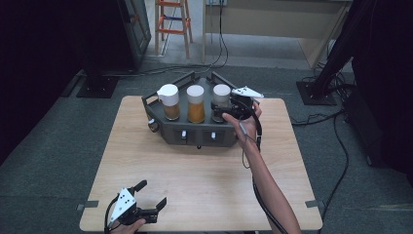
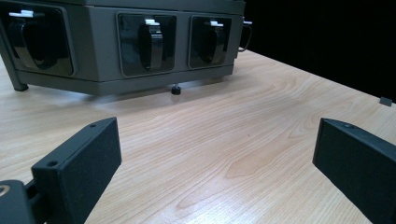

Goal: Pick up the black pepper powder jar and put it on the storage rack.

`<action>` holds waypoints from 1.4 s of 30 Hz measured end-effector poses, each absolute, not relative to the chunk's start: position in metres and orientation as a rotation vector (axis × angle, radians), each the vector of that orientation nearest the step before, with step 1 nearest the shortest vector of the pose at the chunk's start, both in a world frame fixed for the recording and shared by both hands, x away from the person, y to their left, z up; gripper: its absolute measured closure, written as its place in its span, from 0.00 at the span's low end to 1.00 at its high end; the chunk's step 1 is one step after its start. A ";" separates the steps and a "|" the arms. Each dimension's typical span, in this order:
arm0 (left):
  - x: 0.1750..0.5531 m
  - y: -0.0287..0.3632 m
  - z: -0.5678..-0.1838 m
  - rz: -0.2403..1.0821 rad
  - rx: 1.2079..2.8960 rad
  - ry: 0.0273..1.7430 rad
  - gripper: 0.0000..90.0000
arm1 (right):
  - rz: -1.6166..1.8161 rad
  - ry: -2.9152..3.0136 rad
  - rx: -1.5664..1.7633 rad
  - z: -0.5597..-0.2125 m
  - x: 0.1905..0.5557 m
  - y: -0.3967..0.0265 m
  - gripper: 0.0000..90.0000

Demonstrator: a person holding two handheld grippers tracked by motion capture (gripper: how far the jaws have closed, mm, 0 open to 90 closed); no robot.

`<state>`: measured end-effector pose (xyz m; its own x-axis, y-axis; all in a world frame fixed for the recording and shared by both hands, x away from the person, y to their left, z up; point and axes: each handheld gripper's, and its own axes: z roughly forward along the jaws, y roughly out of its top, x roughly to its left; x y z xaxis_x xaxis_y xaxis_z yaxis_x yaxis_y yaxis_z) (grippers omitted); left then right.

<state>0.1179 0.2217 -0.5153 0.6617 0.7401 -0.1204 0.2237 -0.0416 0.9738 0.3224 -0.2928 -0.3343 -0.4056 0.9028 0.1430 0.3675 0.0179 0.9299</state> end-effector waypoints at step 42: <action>0.118 0.221 -0.516 0.504 1.597 0.816 0.01 | 1.587 1.844 1.117 -0.368 0.242 -0.314 0.02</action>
<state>0.1175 0.2208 -0.5162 0.6584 0.7429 -0.1208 0.2249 -0.0410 0.9735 0.2421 -0.3143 -0.3684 -0.5641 0.8100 0.1600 0.2791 0.0047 0.9602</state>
